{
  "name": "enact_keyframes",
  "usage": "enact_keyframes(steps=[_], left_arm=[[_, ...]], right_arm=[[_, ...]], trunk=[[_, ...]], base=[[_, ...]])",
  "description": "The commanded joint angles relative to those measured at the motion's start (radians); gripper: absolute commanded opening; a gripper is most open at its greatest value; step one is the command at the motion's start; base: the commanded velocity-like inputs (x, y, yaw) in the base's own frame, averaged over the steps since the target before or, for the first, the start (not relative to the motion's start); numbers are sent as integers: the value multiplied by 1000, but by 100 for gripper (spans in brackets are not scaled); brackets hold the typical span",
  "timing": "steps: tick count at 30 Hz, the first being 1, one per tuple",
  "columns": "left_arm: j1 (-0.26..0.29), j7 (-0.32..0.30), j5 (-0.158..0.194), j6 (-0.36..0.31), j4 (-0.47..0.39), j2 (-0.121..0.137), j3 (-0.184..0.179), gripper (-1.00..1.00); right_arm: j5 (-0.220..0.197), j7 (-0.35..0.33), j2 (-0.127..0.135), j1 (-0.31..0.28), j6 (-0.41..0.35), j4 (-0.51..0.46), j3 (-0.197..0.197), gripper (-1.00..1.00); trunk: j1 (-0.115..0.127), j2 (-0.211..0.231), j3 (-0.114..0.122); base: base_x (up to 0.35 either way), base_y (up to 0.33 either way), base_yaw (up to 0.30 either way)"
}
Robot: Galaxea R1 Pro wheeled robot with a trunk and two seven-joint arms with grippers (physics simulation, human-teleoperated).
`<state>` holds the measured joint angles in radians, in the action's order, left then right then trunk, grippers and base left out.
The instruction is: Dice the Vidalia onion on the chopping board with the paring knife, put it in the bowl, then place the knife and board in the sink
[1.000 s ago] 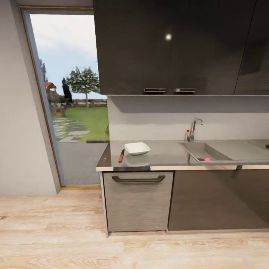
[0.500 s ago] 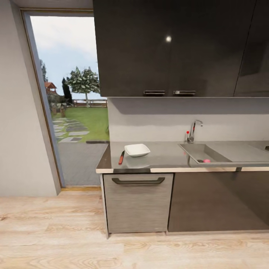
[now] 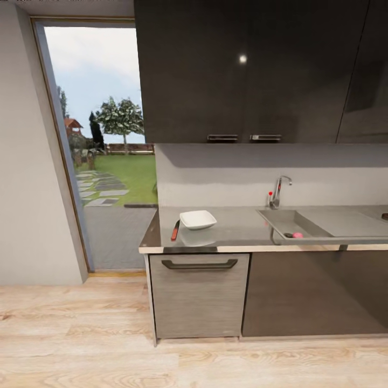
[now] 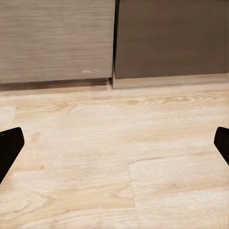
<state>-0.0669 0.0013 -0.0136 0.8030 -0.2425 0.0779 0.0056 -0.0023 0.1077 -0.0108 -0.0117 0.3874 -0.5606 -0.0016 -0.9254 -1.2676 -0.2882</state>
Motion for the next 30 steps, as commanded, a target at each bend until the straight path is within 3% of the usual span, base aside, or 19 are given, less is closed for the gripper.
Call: enact_keyframes(steps=[1, 30], left_arm=[[0, 0, -2, 1, -2, 0, 1, 100], [0, 0, -2, 1, -1, -3, 1, 100]], right_arm=[[0, 3, 0, -1, 3, 1, 0, 100], [1, 3, -1, -1, 3, 2, 0, 100]], trunk=[[4, 7, 2], [115, 210, 93]], base=[[0, 0, 0], [0, 0, 0]])
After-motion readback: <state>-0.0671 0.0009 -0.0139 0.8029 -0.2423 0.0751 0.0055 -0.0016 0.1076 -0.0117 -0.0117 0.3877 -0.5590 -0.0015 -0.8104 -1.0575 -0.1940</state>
